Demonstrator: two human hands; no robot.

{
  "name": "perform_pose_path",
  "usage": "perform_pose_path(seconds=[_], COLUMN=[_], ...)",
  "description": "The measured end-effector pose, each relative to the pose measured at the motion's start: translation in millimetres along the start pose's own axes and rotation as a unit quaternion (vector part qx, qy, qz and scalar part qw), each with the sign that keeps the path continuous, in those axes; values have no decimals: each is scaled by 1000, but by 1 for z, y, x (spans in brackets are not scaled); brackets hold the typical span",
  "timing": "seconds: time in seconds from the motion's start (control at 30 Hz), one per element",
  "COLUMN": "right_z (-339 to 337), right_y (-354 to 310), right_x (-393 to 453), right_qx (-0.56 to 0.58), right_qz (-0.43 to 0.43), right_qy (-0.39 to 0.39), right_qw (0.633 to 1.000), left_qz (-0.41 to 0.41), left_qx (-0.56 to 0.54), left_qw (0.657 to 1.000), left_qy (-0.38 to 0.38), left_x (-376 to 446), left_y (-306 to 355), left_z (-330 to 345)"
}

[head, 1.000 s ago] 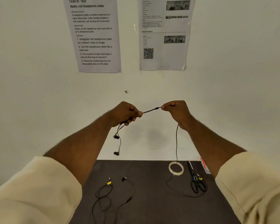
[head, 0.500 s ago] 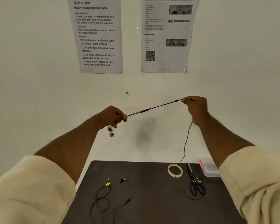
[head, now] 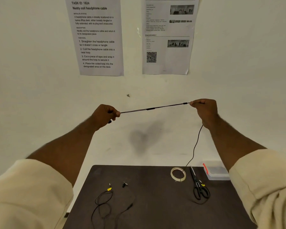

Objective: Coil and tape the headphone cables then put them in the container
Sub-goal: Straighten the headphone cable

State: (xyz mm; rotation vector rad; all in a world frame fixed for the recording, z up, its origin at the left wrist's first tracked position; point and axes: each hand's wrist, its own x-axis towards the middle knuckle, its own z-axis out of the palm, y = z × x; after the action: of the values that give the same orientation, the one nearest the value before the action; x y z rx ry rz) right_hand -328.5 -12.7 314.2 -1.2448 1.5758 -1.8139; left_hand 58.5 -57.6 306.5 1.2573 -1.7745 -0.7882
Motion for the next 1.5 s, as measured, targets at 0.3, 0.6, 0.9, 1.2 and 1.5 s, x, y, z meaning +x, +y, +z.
perform_pose_path(seconds=[0.3, 0.6, 0.9, 1.2, 1.5], right_z=[14, 49, 93, 81, 61], right_y=[3, 19, 40, 39, 32], right_x=[-11, -52, -88, -92, -88], right_qx=[-22, -81, -191, -225, -156], right_qz=[-10, -29, -73, -78, 56], right_qy=[-11, -99, -221, -291, -358], right_qw=[1000, 991, 954, 927, 919], left_qz=[-54, -190, -48, -55, 36], left_qx=[6, -10, -17, -127, -40], left_qw=[998, 978, 997, 986, 986], left_qy=[39, 81, -52, -95, -155], left_x=[-5, -34, -41, -47, -34], left_y=[-19, -63, -11, 0, 14], left_z=[16, 44, 113, 144, 117])
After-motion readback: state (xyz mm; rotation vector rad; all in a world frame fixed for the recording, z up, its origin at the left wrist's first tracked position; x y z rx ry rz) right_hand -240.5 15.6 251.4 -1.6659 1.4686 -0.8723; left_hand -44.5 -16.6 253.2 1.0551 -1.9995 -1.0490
